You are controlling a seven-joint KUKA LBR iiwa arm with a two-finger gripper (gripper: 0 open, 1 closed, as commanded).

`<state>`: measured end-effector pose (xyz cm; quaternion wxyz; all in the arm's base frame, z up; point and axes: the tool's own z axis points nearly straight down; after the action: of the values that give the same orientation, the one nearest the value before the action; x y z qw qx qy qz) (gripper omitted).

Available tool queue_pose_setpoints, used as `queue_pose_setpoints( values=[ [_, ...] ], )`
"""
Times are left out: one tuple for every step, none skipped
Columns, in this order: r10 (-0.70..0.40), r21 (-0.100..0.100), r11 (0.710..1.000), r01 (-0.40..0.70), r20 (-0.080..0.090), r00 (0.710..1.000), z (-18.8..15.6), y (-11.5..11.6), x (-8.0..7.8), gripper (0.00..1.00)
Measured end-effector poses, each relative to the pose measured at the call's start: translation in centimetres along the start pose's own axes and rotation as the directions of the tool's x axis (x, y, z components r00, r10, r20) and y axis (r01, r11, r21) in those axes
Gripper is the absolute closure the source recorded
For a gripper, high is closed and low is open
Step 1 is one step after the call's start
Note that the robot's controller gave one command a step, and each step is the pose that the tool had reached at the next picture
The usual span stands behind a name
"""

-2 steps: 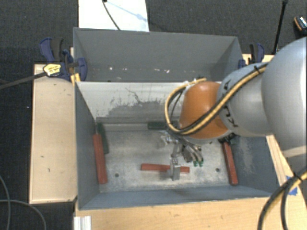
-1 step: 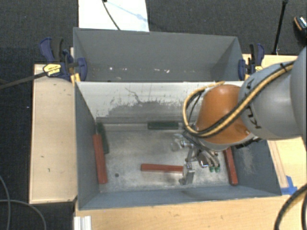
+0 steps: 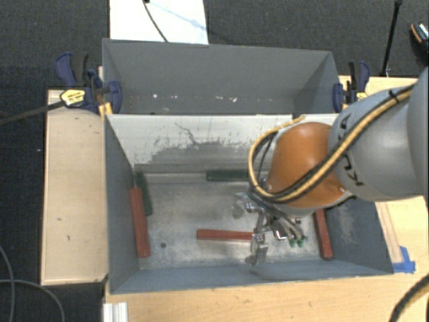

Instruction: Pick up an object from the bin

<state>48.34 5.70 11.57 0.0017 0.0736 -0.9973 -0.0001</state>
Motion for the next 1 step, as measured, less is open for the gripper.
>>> queue_pose_setpoints(
  values=[
    [0.045, 0.000, 0.999, -0.045, 0.012, 0.999, 4.54, 0.35, 0.45, 0.00]
  ],
)
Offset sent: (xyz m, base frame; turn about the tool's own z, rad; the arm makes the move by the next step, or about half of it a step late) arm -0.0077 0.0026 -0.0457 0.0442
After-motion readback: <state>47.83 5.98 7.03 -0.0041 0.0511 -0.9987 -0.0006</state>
